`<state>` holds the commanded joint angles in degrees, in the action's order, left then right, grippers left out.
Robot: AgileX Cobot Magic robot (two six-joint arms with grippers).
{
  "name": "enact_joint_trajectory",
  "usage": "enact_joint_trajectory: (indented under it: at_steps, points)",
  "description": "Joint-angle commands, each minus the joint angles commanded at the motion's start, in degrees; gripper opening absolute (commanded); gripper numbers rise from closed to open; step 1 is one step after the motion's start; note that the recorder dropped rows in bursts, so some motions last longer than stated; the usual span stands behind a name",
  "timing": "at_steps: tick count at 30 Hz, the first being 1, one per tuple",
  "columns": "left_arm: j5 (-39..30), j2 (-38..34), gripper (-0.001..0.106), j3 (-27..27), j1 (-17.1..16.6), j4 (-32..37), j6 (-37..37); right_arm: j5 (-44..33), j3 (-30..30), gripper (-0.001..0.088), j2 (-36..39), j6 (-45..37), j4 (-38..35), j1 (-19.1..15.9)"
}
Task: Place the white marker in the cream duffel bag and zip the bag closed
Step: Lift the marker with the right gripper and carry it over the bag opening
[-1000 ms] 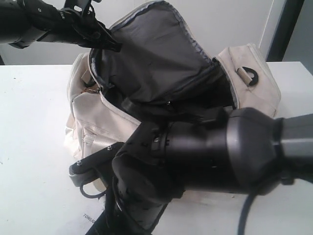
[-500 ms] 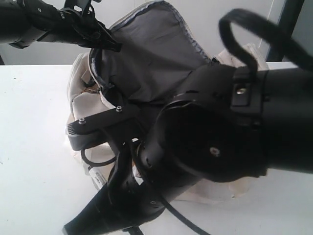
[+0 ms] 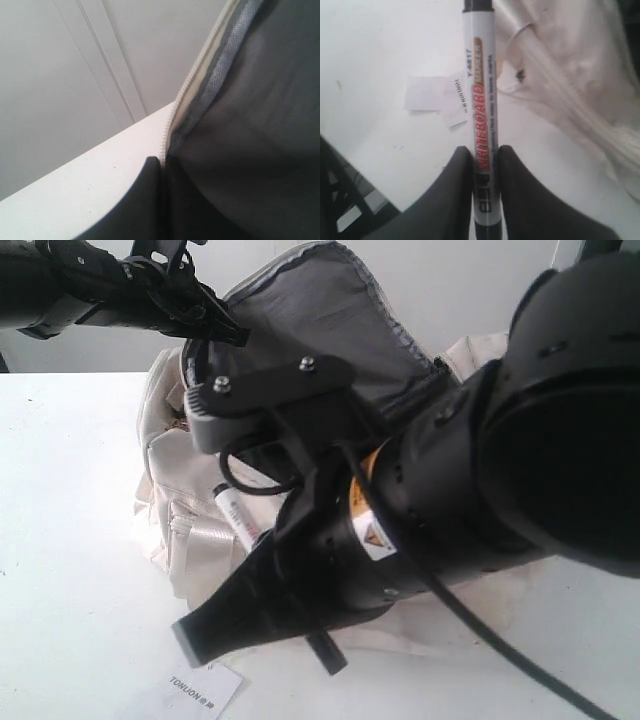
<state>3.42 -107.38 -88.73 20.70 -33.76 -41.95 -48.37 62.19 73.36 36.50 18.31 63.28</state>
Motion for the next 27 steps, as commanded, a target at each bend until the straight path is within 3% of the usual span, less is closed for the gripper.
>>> enact_joint_trajectory:
  at_steps: [7,19,27]
  points:
    - [0.0,0.0,0.0,0.0,0.0,0.0,0.0,-1.96,0.0,0.0,-0.67,1.0,7.37,-0.17]
    - [0.0,0.0,0.0,0.0,0.0,0.0,0.0,-1.73,3.83,0.0,-0.67,-3.5,7.48,-8.33]
    - [0.0,0.0,0.0,0.0,0.0,0.0,0.0,-1.73,3.83,0.0,-0.67,-7.67,8.6,-9.68]
